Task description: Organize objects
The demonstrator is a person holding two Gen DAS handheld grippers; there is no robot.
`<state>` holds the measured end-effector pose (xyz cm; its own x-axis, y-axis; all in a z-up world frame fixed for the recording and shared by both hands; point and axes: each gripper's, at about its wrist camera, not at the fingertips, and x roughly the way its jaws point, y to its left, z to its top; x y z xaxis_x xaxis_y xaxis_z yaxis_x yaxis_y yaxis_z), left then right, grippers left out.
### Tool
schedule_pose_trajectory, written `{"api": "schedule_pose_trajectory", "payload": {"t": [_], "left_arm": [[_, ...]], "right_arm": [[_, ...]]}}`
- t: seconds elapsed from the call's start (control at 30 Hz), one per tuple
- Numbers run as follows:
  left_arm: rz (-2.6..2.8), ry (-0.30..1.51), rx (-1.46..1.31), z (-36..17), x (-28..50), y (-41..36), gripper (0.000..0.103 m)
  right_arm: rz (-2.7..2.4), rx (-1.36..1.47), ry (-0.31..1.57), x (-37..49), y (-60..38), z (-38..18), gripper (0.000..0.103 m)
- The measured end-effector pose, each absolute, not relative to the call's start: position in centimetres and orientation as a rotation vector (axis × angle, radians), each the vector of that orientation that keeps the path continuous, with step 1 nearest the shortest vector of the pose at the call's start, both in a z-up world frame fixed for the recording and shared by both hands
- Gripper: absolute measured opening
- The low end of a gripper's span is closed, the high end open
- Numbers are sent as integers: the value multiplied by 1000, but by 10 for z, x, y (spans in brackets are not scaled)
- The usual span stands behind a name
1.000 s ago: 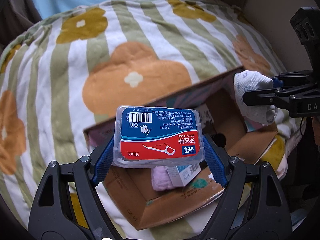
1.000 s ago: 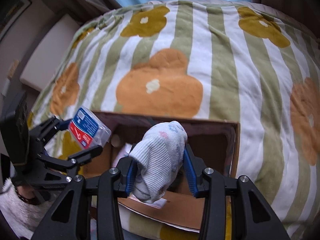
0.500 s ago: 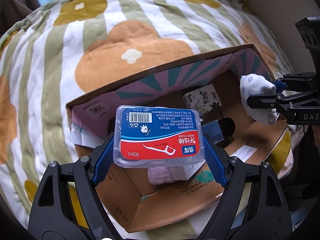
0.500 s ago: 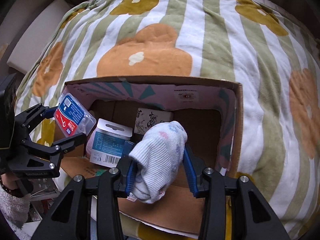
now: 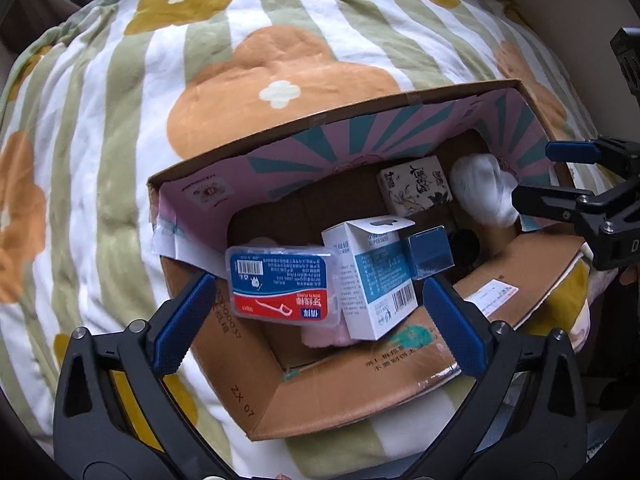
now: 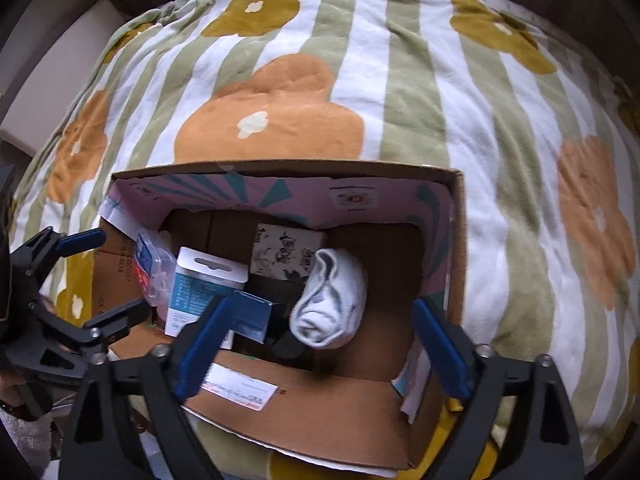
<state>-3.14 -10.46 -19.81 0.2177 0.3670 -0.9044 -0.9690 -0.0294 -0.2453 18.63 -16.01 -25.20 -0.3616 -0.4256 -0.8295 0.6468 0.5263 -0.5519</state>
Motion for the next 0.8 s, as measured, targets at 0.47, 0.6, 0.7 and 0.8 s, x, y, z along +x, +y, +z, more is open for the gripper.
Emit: {"api": "schedule_pose_trajectory", "payload": {"t": [0.47, 0.6, 0.7, 0.8], "left_arm": [[1231, 706, -1099, -182, -36, -104, 103], [1264, 687, -1091, -155, -43, -107, 103], [1296, 629, -1106, -129, -53, -109, 103], [1348, 584, -1103, -102, -62, -112, 103]], "right_arm": [[-1111, 136, 1674, 190, -148, -251, 101], [-1123, 125, 1684, 202, -146, -242, 101], [-1157, 109, 1655, 218, -141, -226, 101], [-1183, 82, 1617, 238, -134, -206, 101]]}}
